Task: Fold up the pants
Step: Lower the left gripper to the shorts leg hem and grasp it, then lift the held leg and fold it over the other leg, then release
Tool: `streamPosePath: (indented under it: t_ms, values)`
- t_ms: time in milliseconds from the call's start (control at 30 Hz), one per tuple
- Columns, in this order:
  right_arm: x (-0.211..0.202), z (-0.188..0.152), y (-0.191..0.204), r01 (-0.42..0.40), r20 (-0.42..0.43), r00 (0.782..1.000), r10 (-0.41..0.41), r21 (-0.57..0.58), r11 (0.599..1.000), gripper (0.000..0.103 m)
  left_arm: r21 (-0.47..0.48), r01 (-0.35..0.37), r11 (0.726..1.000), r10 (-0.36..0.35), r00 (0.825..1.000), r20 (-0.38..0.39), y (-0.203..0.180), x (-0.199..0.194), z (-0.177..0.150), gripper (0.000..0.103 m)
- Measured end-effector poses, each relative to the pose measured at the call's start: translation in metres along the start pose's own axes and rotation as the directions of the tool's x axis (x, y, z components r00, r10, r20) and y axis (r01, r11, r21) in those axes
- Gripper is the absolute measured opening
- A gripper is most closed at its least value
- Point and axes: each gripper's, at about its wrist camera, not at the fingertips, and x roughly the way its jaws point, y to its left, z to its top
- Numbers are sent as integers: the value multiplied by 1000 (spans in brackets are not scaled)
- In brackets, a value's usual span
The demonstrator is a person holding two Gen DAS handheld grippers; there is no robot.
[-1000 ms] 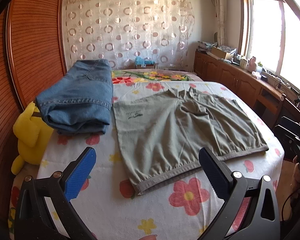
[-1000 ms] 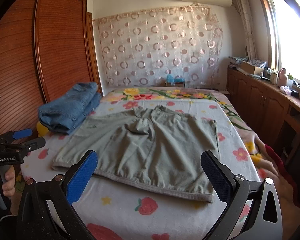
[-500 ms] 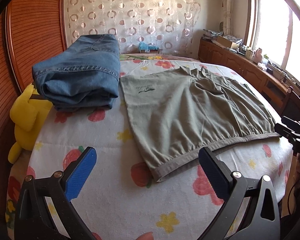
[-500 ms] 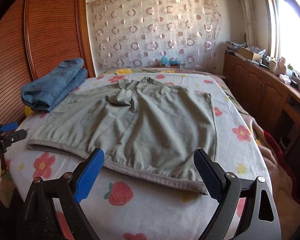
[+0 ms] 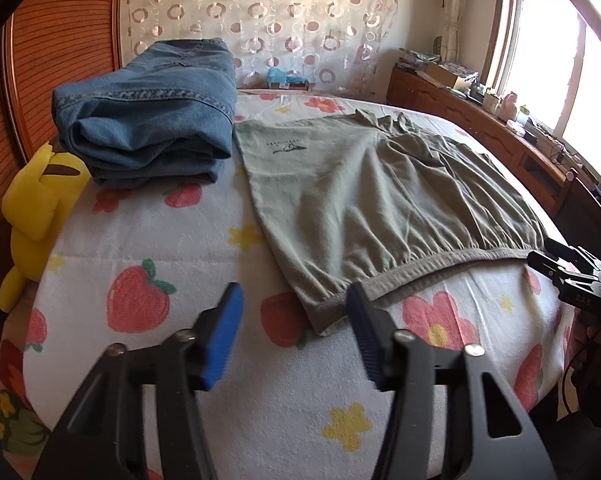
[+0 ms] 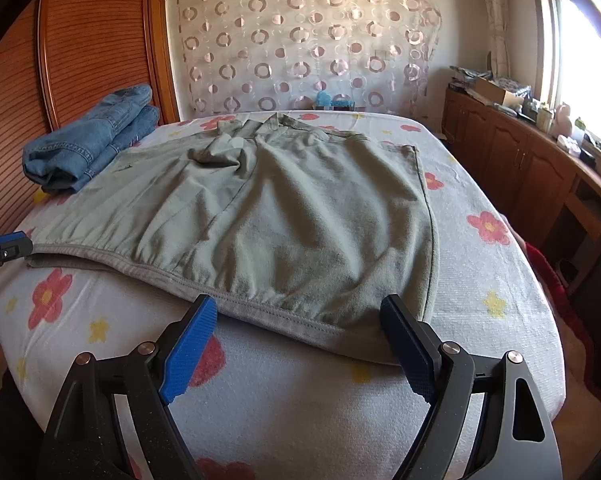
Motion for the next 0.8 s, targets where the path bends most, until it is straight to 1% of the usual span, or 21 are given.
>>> streamPosePath:
  t_ms: [33,67,233,533,600,633,667,700,767,800]
  values:
    - [-2,-2,3,7,2,1000,-7,-11,1000,85,0,15,1000,-15,1000,-6,0,1,-2,37]
    - [-4,-3,4,13,4,1000,-13,-20,1000,85,-4,30,1000,-30,999,-14,0,2,-3,34]
    - [-15,-14,10,16,24,1000,-15,-23,1000,85,-5,36,999,-36,999,-22,-1,3,-6,32]
    - [-9,-18,4,10,39,999,-9,-22,1000,85,15,30,999,-29,999,-23,-6,4,-4,32]
    - [-7,-14,3,11,31,999,-10,-24,1000,85,19,36,999,-35,999,-25,-7,5,-4,17]
    - [-9,-16,3,10,29,1000,-9,-22,1000,84,16,55,998,-54,998,-29,-7,5,-3,10]
    - [-8,-14,3,13,29,1000,-12,-21,1000,83,12,51,999,-51,998,-28,-7,4,-1,7]
    - [-6,-11,1,14,29,999,-13,-19,1000,81,13,50,999,-50,999,-21,-8,1,1,7]
    - [-7,-8,-3,-5,28,1000,5,-10,1000,70,23,50,998,-50,999,-5,-11,-3,7,6]
    - [-8,-6,-6,-22,26,999,22,1,1000,68,28,53,998,-53,999,6,-13,-6,10,6]
